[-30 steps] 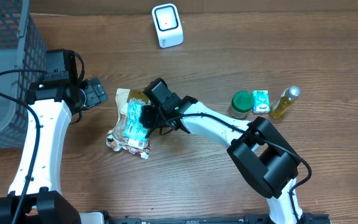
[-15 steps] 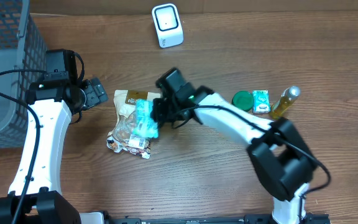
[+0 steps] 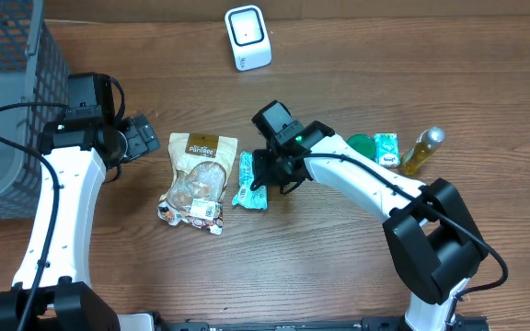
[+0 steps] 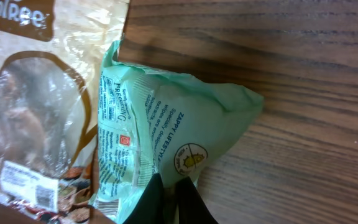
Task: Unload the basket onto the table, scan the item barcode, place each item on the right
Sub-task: 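Pull the mint-green packet out of the bag to the right, then bring the left gripper over the packet beside the right gripper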
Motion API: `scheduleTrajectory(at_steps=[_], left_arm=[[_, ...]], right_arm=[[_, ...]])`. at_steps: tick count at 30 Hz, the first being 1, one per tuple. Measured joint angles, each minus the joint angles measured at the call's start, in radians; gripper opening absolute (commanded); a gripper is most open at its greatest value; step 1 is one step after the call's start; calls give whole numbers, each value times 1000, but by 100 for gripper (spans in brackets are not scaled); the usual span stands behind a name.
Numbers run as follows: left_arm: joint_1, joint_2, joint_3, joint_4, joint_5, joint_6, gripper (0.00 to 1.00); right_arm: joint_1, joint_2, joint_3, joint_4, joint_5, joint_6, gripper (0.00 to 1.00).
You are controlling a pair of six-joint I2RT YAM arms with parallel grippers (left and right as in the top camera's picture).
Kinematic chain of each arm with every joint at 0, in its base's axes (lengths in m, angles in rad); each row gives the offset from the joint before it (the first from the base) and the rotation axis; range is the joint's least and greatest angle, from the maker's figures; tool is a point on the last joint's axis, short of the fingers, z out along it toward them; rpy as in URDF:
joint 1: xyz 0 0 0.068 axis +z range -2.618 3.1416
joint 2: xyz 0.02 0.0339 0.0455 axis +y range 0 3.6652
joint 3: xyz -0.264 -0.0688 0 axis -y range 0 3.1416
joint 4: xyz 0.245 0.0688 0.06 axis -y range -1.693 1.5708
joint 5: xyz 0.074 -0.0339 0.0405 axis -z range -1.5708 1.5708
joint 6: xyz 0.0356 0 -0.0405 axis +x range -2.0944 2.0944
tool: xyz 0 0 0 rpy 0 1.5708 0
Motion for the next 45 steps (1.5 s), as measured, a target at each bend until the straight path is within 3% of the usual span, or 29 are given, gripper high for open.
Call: scheduleTrajectory(at_steps=[5, 12, 20, 26, 33, 34, 36, 40, 43, 45], left_arm=[[0, 0, 0, 0, 0, 0, 100], [0, 0, 0, 0, 0, 0, 100], [0, 0, 0, 0, 0, 0, 100], [0, 0, 0, 4, 0, 0, 100], [0, 0, 0, 108, 17, -8, 100], [0, 0, 0, 119, 36, -9, 94], [0, 0, 0, 122, 109, -18, 4], [-12, 0, -1, 93, 275, -14, 4], [-65, 6, -18, 79, 356, -10, 4], [-113, 17, -38, 75, 389, -11, 4]], right_arm=[[0, 0, -57, 45, 12, 3, 5], [0, 0, -103, 72, 19, 62, 40], [0, 0, -103, 75, 19, 71, 44], [0, 0, -102, 81, 19, 75, 54], [-13, -13, -49, -10, 18, 70, 62], [-19, -22, -40, -11, 18, 69, 61], [-36, -40, -25, -12, 18, 70, 61], [-67, -55, -20, -33, 18, 66, 50], [-81, -55, -23, -53, 19, 68, 32], [-84, -55, -28, -53, 19, 66, 31]])
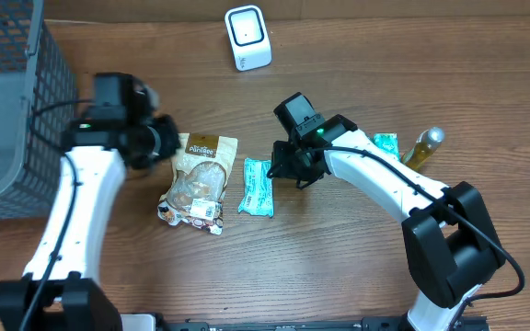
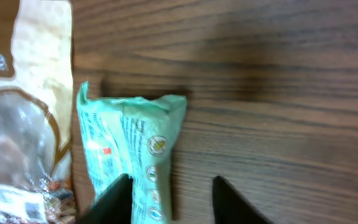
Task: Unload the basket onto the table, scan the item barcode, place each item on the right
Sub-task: 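Bring the left gripper over the packet beside the right gripper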
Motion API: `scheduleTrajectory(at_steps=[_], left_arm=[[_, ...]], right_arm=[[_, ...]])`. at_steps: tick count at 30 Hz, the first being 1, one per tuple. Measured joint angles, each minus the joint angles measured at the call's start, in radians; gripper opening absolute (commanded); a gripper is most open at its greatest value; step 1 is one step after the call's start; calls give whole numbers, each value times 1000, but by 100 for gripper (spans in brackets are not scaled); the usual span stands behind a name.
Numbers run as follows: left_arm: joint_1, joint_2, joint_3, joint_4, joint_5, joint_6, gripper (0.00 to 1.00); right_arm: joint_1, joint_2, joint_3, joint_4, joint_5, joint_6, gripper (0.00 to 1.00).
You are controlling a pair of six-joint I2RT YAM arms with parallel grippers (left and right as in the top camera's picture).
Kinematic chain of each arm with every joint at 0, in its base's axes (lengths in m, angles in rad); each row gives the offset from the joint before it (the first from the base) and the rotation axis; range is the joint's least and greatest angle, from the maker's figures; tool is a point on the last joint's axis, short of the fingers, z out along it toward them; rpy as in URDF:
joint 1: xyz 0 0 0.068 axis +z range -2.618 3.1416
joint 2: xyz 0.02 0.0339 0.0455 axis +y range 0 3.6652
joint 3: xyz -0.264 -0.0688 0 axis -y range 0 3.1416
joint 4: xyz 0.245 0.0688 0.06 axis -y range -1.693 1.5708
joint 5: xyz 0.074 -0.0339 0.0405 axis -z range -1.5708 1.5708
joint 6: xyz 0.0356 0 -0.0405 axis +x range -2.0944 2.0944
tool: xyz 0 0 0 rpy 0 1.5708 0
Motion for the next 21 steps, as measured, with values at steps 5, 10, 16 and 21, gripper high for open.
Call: scheduleTrajectory(at_steps=[5, 10, 16, 21], left_arm=[[-152, 68, -39, 0, 44, 0, 4], [-277, 157, -42, 0, 57, 0, 4], [-335, 242, -43, -3, 63, 0, 4], [-333, 295, -43, -3, 63, 0, 4]], right_arm=[[0, 0, -32, 18, 0, 3, 31], [0, 0, -64, 119, 5, 4, 31], [0, 0, -84, 229, 7, 4, 29], [0, 0, -84, 251, 11, 3, 17]])
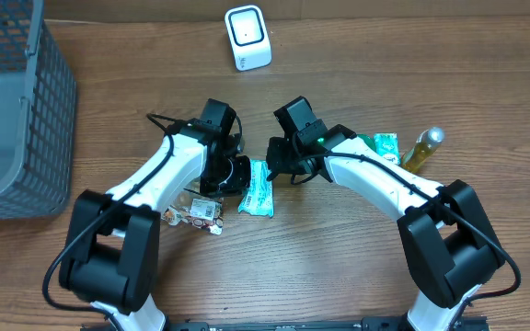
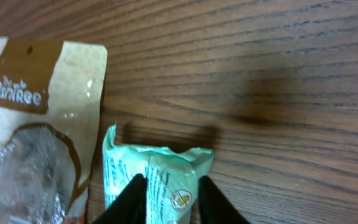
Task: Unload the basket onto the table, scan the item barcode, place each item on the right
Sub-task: 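Bring the left gripper over the packet beside the right gripper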
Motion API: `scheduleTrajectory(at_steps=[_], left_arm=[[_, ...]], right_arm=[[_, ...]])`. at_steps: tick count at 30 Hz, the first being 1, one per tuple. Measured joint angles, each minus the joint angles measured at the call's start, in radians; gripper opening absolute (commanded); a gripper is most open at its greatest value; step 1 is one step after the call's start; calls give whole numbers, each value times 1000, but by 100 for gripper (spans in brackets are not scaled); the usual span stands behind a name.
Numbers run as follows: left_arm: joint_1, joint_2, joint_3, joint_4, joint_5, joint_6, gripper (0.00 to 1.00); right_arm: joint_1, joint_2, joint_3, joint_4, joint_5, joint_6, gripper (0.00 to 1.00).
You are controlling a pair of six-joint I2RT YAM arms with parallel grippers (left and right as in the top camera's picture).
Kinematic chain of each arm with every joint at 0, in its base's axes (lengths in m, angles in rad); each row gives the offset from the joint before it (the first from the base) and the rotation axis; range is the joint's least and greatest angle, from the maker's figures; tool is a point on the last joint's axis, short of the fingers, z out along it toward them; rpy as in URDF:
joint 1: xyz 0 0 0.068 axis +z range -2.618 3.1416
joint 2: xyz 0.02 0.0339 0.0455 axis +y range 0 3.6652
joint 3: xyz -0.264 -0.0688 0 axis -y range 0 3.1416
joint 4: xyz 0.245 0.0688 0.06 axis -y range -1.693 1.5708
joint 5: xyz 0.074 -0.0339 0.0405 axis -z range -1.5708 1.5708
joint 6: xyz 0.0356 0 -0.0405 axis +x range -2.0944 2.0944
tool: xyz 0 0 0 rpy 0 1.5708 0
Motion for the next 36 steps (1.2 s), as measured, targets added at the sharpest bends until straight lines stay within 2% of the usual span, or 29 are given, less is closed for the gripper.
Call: scheduleTrajectory(at_steps=[3, 15, 19, 27, 36], left_arm=[[0, 31, 0, -1, 0, 0, 4], [3, 44, 0, -31, 53, 25, 4], [21, 45, 34, -93, 112, 58, 4], [39, 45, 72, -84, 268, 111, 4], [-21, 45, 64, -86, 175, 132, 4]], right_arm=[[0, 0, 0, 3, 0, -1, 12], [26, 0, -34, 15, -12, 1, 12], [26, 0, -54, 21, -11, 1, 13], [26, 0, -55, 26, -11, 1, 13], [26, 0, -55, 24, -11, 1, 14]])
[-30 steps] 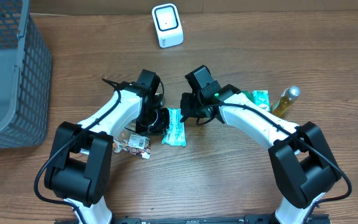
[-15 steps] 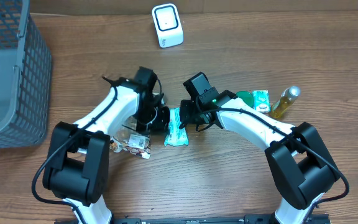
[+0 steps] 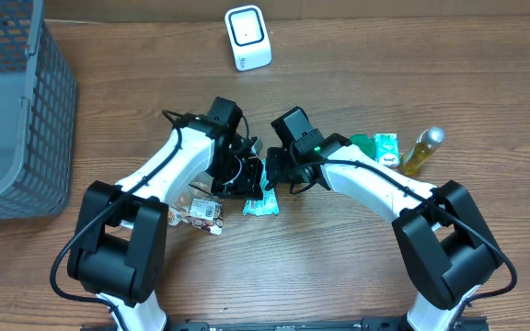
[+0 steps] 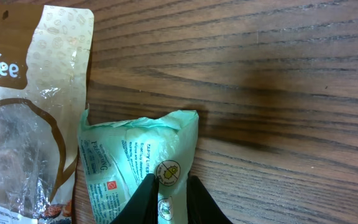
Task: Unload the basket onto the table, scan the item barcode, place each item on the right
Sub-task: 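Bring the left gripper over the packet beside the right gripper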
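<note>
A mint-green snack packet (image 4: 135, 162) lies on the wooden table beside a brown snack bag (image 4: 23, 124). My right gripper (image 4: 169, 193) is shut on a fold at the packet's right edge, its fingers (image 4: 146, 200) pressing the film from both sides. In the overhead view the packet (image 3: 263, 204) shows just below both grippers. My right gripper (image 3: 279, 173) comes in from the right. My left gripper (image 3: 245, 175) sits over the brown bag at the packet's top left, its jaws not readable. The white scanner (image 3: 247, 37) stands at the back.
A grey wire basket (image 3: 7, 101) fills the left edge. At the right lie a green round lid (image 3: 362, 144), a small green packet (image 3: 386, 149) and a yellow bottle (image 3: 421, 152). Only the brown bag's bottom (image 3: 196, 213) shows under my left arm.
My right gripper's fingers have closed from straddling the packet's end to pinching a fold of it. My left gripper has shifted slightly right, closer to the packet.
First my right gripper was shut on the packet's edge, with my left arm far to the left. Then the packet lay flat and my right gripper stood open over it. My left arm then reached over the brown bag beside the packet, and now my right gripper pinches the packet again.
</note>
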Motion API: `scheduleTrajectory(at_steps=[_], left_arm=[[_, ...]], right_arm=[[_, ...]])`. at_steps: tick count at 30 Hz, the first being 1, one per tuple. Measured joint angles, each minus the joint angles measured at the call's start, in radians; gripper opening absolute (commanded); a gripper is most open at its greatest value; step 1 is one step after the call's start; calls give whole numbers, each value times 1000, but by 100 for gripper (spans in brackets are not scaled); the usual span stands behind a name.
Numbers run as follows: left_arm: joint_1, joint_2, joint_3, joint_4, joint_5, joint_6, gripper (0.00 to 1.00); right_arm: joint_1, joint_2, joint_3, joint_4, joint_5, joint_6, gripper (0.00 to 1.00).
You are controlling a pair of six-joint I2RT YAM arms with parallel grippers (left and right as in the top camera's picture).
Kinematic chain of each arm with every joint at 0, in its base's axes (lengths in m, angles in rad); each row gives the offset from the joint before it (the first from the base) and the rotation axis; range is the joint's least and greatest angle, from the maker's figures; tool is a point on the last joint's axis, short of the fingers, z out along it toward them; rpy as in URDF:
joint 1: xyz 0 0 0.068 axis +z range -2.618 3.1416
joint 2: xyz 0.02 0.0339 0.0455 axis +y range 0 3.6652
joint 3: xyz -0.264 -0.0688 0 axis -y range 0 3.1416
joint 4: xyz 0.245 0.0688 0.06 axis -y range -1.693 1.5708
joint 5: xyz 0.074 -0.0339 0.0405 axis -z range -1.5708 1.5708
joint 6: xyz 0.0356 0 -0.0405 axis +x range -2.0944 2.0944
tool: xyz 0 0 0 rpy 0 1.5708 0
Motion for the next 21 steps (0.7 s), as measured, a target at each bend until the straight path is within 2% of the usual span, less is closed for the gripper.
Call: scheduleTrajectory(at_steps=[9, 13, 17, 21], left_arm=[[-5, 0, -26, 34, -185, -56, 5], [-5, 0, -26, 61, -219, -72, 6], [-5, 0, -26, 59, -225, -73, 21], [4, 0, -26, 21, -196, -44, 20]], right_arm=[[0, 0, 0, -5, 0, 0, 17], [0, 0, 0, -6, 0, 0, 17], [0, 0, 0, -8, 0, 0, 17], [0, 0, 0, -22, 0, 0, 17]])
